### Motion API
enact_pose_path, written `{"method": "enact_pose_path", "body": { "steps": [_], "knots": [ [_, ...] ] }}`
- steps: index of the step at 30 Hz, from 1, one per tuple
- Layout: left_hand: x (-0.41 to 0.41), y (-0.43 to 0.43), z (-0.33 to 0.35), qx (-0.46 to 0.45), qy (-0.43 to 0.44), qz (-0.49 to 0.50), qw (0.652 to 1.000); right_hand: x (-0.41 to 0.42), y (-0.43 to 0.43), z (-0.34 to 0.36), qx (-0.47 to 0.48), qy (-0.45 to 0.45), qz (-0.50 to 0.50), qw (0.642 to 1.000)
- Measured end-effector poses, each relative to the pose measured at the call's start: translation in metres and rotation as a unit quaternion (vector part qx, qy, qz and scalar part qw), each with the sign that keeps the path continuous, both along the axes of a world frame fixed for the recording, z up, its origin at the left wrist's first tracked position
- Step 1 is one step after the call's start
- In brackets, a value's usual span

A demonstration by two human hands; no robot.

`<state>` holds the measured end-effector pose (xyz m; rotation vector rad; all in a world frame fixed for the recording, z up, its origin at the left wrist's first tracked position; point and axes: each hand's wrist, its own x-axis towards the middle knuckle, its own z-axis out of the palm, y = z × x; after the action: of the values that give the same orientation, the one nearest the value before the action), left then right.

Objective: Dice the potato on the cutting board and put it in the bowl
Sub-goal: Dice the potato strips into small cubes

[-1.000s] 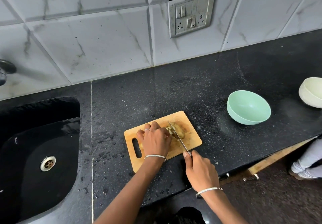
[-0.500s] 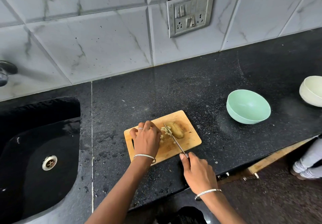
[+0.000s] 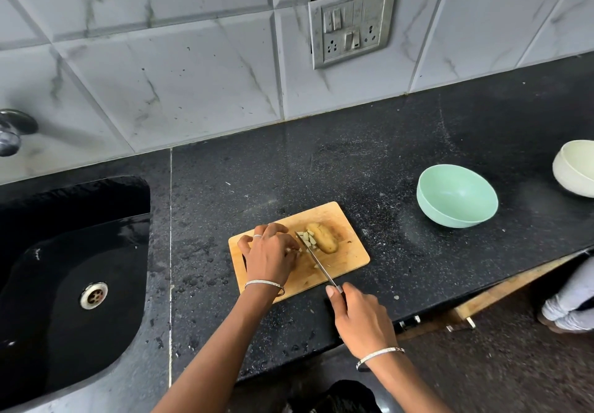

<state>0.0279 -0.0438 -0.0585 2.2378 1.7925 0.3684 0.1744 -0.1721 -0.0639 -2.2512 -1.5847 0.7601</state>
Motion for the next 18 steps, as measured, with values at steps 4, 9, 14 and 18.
{"method": "enact_pose_path", "body": {
  "steps": [4,9,14,18],
  "knots": [
    [0.002,0.002,-0.006,0.008,-0.024,-0.011,1.000,0.001,0.000,-0.003,-0.002,0.006,-0.005,1.000],
    [0.007,0.012,0.002,-0.011,-0.078,-0.006,0.997,0.003,-0.002,-0.003,0.021,0.018,-0.020,0.999],
    [-0.006,0.021,0.007,-0.005,-0.085,0.015,0.996,0.003,-0.003,-0.004,0.015,0.028,-0.016,0.999],
    [-0.021,0.021,0.007,-0.012,-0.104,0.071,0.992,-0.005,-0.004,-0.004,0.000,0.023,0.024,0.999]
  ]
}}
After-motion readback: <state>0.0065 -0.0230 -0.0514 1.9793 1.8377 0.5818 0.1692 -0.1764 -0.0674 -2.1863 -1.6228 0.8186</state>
